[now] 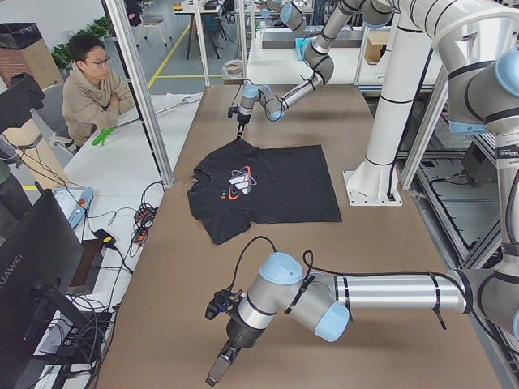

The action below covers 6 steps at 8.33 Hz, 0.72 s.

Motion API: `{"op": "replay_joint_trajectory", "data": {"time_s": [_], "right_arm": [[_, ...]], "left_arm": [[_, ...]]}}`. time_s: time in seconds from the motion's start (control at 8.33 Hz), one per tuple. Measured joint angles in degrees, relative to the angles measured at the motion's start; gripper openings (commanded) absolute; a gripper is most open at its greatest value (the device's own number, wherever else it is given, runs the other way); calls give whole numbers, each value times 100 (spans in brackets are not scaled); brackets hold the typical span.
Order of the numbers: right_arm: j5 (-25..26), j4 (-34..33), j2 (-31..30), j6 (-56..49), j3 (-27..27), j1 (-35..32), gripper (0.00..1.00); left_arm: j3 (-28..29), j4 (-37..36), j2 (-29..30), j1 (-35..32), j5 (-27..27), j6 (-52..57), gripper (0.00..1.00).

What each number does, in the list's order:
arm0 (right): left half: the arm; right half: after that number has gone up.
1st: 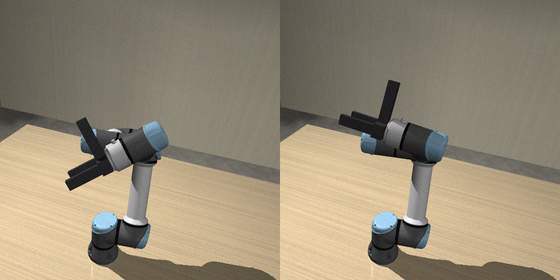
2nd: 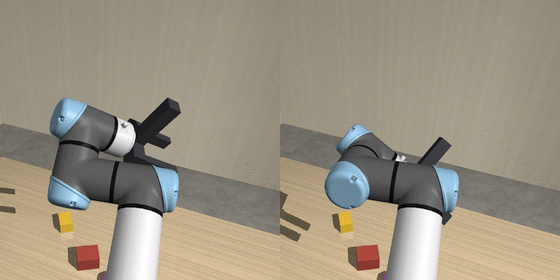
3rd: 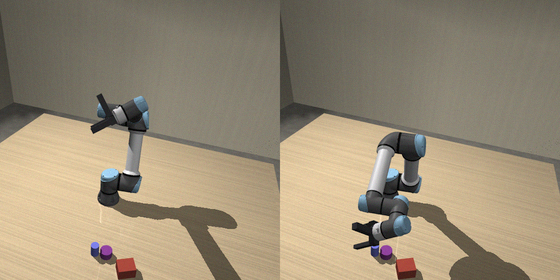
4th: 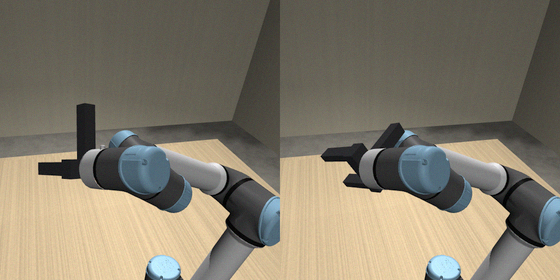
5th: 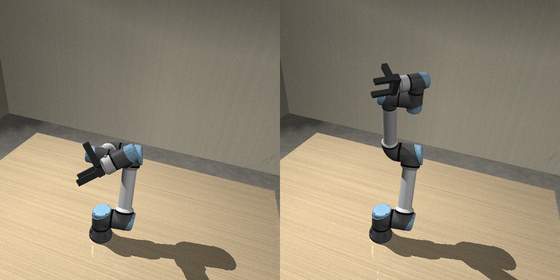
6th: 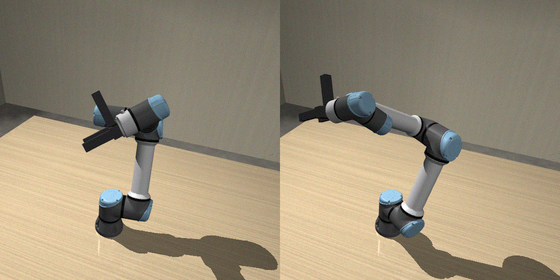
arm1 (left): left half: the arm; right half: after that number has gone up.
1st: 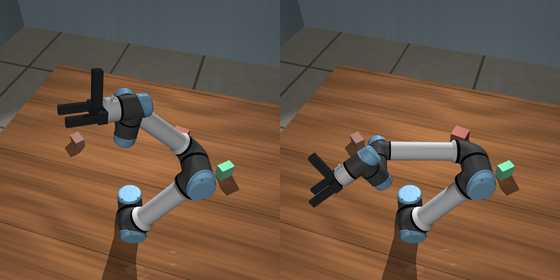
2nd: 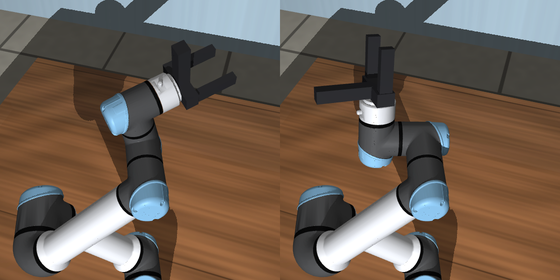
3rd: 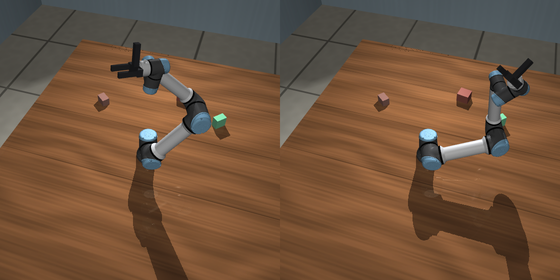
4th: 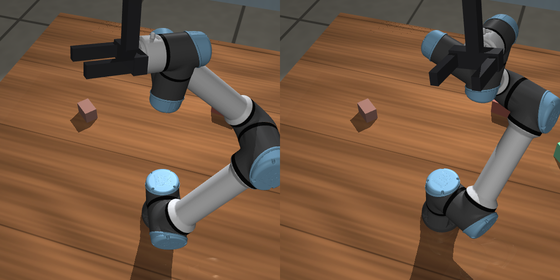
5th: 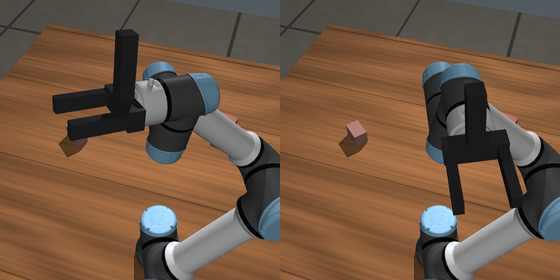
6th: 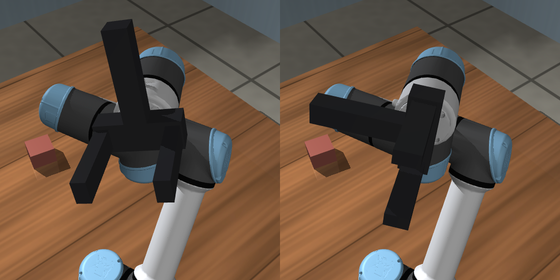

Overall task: Fold clothes
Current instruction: 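Move the right gripper in toward the shirt's sleeve nearest it, then position the right gripper over the shoulder while the left arm enters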

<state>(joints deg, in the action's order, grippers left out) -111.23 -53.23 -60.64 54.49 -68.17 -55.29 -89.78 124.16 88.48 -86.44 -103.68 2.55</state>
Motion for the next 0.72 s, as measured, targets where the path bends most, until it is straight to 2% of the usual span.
{"op": "replay_joint_trajectory", "data": {"time_s": [0.24,0.48,0.72], "right_arm": [[-168,-228,25,11,-383,-12,0],[-248,-1018,183,174,-1105,62,0],[-230,-1457,516,516,-1302,295,0]], "left_arm": [[-3,2,-5,-3,-3,0,100],[-6,-1,-5,-2,-3,0,100],[12,-12,-6,8,-4,0,100]]}}
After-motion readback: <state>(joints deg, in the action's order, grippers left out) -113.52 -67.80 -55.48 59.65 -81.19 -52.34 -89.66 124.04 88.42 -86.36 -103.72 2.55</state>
